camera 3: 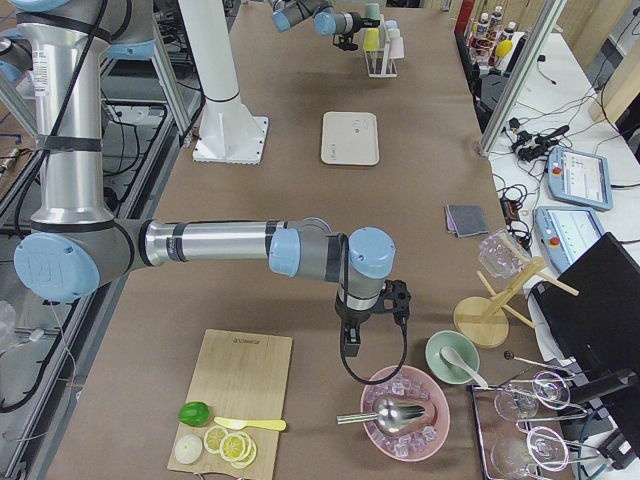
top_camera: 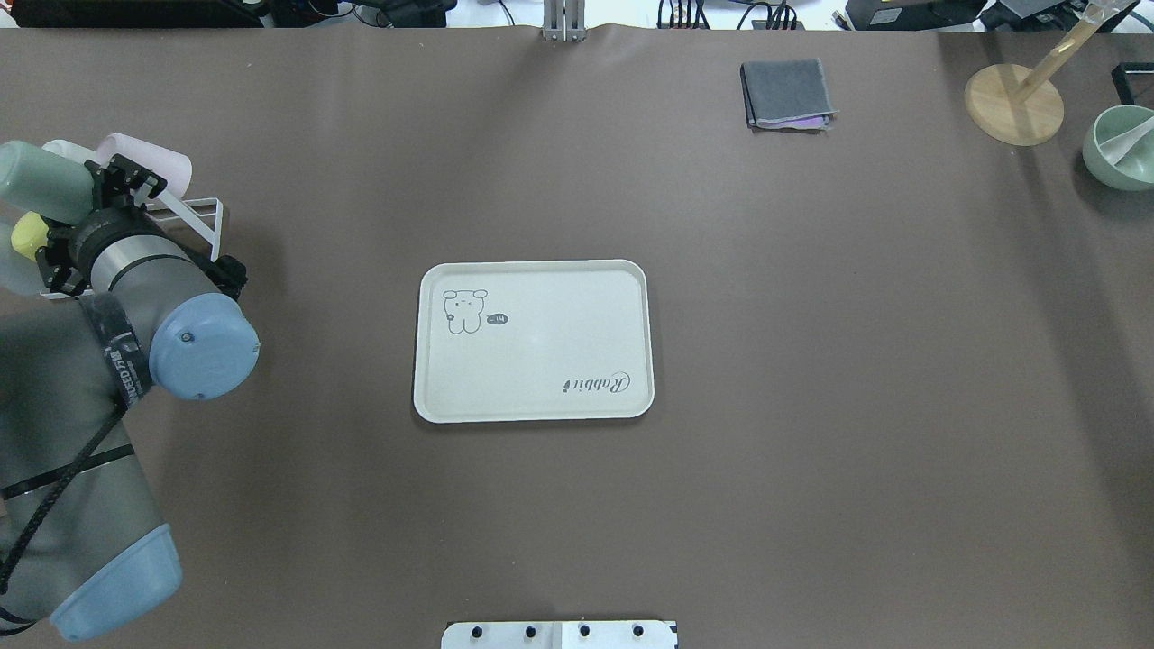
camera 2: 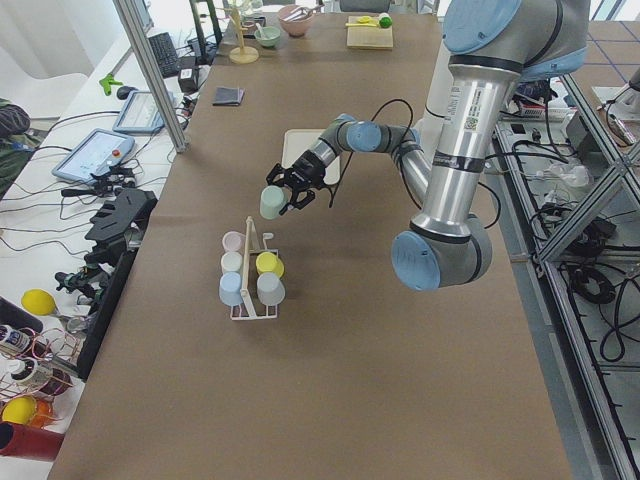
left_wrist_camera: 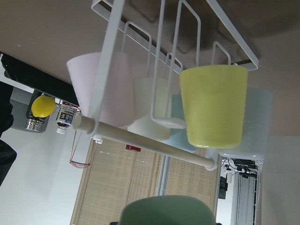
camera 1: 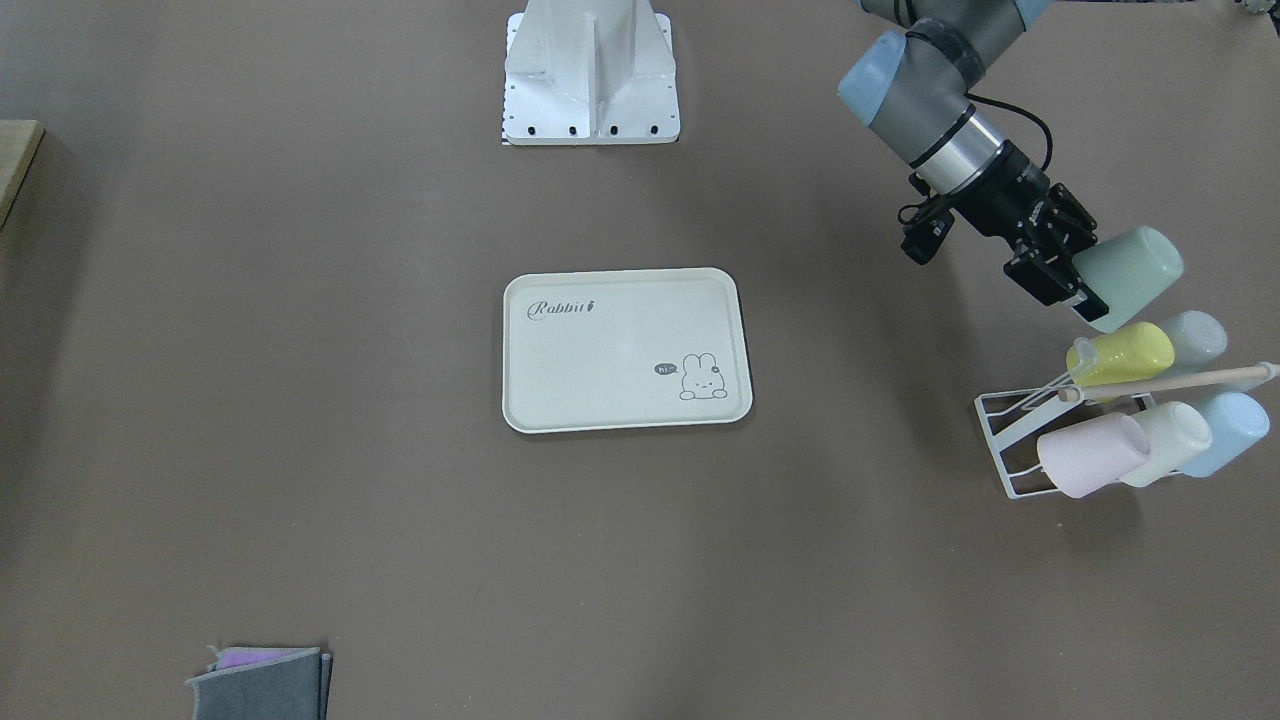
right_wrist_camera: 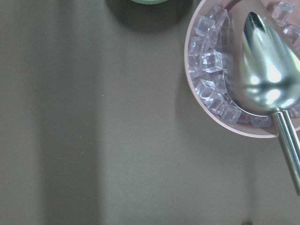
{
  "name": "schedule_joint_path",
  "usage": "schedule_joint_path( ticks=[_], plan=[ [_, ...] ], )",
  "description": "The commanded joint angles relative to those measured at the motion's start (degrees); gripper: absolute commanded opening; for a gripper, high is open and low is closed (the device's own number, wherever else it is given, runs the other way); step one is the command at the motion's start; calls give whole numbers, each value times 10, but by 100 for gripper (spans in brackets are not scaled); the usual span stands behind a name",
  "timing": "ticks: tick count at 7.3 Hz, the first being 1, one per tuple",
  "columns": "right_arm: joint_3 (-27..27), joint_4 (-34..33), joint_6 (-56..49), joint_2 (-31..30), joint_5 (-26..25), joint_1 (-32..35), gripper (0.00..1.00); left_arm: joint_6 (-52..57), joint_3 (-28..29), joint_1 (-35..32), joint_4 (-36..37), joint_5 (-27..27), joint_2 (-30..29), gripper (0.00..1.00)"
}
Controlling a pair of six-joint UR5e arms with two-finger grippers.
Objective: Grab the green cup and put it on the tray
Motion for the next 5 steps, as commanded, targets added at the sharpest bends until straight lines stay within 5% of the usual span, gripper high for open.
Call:
schedule_joint_path(
  ticks=[1,5],
  plan=[
    [-4,1,-2,-2,-24,7,100,-4,0,2,-55,-3,-45,44],
    [-12,0,2,-6,-29,7,100,2,20,4,-257,-8,-37,44]
  ],
)
